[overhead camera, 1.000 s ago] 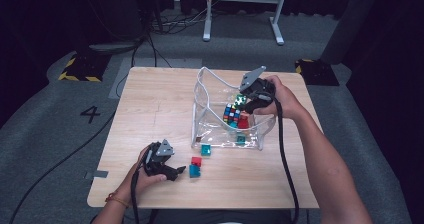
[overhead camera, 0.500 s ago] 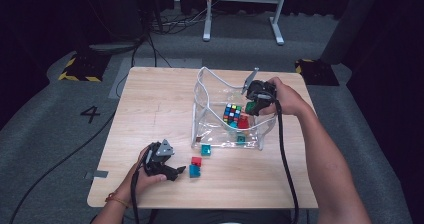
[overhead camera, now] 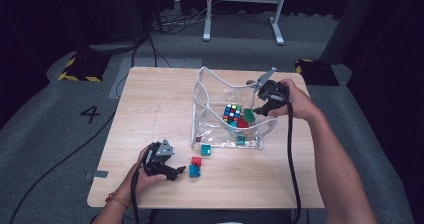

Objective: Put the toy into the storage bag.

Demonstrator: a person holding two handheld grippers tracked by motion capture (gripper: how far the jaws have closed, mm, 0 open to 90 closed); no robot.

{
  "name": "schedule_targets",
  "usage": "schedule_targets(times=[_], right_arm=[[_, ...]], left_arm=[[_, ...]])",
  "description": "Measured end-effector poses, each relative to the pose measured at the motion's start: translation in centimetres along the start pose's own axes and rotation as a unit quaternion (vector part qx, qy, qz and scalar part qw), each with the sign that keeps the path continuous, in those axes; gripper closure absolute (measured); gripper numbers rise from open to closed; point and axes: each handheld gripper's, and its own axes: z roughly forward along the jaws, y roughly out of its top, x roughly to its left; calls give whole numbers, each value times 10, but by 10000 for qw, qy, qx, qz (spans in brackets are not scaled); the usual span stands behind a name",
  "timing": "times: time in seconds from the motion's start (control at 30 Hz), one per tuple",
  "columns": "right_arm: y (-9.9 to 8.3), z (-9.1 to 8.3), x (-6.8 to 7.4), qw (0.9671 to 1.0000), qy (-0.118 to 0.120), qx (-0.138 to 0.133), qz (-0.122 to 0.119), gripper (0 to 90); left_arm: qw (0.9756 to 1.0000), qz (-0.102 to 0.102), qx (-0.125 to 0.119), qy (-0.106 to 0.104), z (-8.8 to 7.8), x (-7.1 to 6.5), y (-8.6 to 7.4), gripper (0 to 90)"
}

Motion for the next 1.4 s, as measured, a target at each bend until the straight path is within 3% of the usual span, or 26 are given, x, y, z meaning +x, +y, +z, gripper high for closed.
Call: schedule_targets(times=[0.1,0.2,0.27,0.4,0.5,0.67,0.8,0.87,0.93,1.0,1.27,1.33,1.4], right_arm=[[-4,-10,2,9985,44,-513,171,377],[-11,-22,3,9951,-111,-921,350,351],[-18,-31,8,9895,-6,-1320,597,333],[-32,-47,15,9788,-174,-1884,789,309],[-41,-56,20,9716,-202,-2154,954,304],[-59,-71,33,9566,-275,-2614,1260,286],[-75,-79,45,9499,-449,-2781,1351,278],[-83,-84,52,9475,-574,-2852,1325,279],[-91,-87,59,9442,-561,-2960,1335,282],[-98,-89,68,9415,-575,-3042,1330,287],[-122,-79,98,9336,-359,-3272,1412,304],[-126,-73,106,9338,-268,-3274,1416,305],[-129,-64,114,9363,-187,-3219,1389,305]], left_arm=[[10000,-15,-5,1,0,0,0,116],[10000,-2,1,0,0,0,0,116],[10000,0,2,0,0,0,0,116],[10000,-29,-2,-6,0,0,0,116],[10000,15,-12,18,0,0,0,116],[10000,-29,0,-7,0,0,0,116],[10000,-24,0,-4,0,0,0,116],[10000,-30,-1,-7,0,0,0,116],[10000,35,-10,19,0,0,0,116],[10000,-31,-2,-7,0,0,0,116],[10000,-2,2,0,0,0,0,116],[10000,16,-12,20,0,0,0,116],[10000,0,1,1,0,0,0,116]])
